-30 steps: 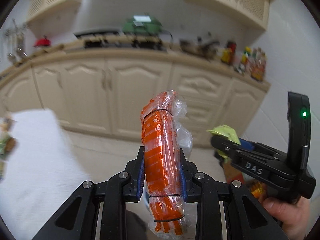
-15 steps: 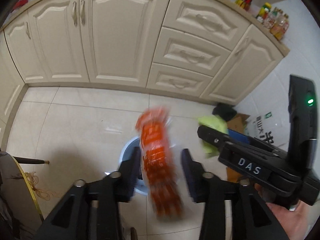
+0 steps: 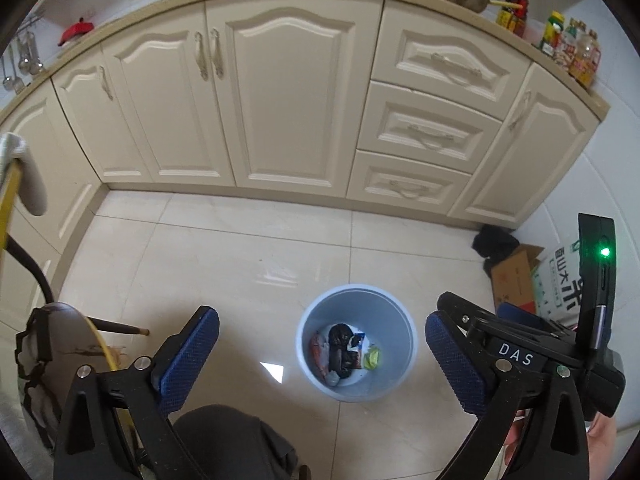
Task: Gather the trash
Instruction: 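Return both tools from the bin to the table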
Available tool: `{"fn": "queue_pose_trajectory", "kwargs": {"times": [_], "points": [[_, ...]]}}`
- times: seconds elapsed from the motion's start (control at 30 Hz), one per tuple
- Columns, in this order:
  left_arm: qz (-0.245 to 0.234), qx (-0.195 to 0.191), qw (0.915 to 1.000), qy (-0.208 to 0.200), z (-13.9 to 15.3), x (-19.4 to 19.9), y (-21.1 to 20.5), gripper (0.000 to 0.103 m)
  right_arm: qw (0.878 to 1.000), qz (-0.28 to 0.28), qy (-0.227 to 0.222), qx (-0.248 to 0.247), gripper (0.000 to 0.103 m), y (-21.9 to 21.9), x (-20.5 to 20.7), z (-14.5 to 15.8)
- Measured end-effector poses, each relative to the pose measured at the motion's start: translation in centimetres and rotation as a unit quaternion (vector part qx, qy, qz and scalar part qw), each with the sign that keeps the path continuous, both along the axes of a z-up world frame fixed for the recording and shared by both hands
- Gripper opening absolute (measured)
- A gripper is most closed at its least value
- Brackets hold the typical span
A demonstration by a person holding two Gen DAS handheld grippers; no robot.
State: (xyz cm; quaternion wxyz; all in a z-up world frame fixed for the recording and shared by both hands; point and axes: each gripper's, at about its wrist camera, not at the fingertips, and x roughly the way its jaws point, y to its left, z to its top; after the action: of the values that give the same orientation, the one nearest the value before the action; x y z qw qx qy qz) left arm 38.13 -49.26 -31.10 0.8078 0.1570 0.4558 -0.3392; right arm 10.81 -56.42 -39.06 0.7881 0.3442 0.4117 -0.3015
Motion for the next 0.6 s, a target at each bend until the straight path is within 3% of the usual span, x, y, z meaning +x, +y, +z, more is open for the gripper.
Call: {"fn": "queue_pose_trajectory", "kwargs": {"times": [0.13,0.4,0.6], "points": [[0.007,-0.018,0.9998,-0.011,2.9,-1.6,2.3,0.102,1.0,0.007,-0.012,-0.015,0.103,1.8,0.1,2.3],[0.014,-0.068,0.9964,-0.049,11.3,-5.8,13.6,0.102,0.996,0.024,-0.046,-0.076,0.103,6.4,0.9,9.8],[0.034,-0.11,0.9889,-0.094,16.7,-8.9,21.7,0.102,0.989,0.041,-0.072,-0.125,0.103,11.0,1.8,15.7]]}}
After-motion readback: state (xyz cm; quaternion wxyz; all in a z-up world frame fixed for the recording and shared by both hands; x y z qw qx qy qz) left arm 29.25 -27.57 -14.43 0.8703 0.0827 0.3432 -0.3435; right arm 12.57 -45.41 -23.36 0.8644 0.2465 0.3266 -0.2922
